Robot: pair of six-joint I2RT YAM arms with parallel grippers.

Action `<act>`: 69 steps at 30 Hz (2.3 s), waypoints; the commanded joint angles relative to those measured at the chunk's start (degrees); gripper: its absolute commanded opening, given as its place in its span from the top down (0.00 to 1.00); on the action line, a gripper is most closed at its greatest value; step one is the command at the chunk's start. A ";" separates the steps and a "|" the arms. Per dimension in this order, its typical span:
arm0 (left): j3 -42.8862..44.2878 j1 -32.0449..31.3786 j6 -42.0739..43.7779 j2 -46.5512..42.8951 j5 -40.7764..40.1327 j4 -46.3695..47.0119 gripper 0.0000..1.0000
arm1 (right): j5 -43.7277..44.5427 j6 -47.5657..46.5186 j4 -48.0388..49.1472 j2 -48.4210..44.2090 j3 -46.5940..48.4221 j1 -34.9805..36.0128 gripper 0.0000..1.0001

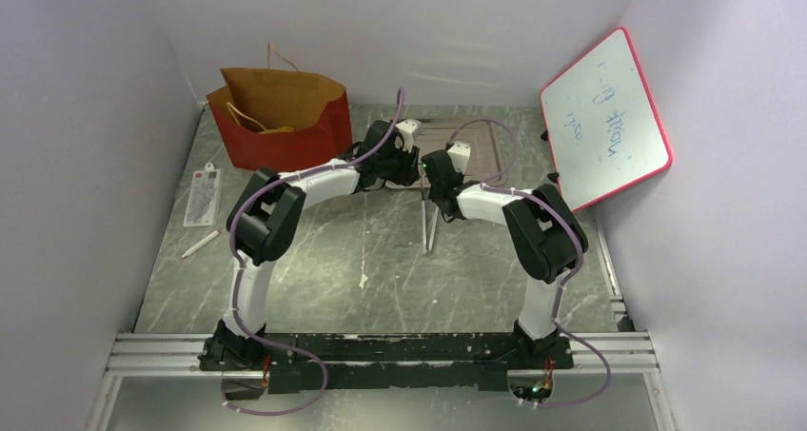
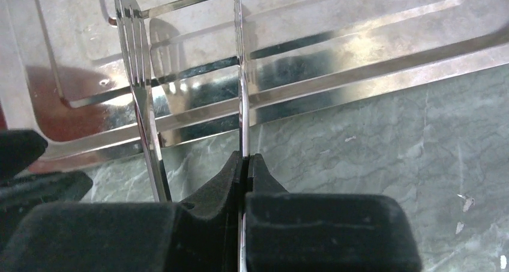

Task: Take the fake bread out of the paper bag
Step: Adjust the clamp in the container.

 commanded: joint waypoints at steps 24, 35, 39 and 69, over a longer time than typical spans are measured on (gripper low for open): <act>15.30 -2.30 1.97 10.51 -4.55 -10.06 0.53 | -0.39 -3.01 6.51 -4.66 -6.09 2.92 1.00; 17.04 -3.54 3.00 13.42 -13.68 -16.23 0.55 | 1.44 -2.81 5.25 -5.09 -5.23 3.41 1.00; 16.51 -3.65 3.05 13.27 -15.20 -15.75 0.83 | 2.55 -2.26 3.95 -4.64 -4.62 3.43 1.00; 1.07 6.52 0.69 1.84 -22.72 -10.30 0.93 | 0.97 -4.22 -0.10 -6.18 0.37 -13.10 1.00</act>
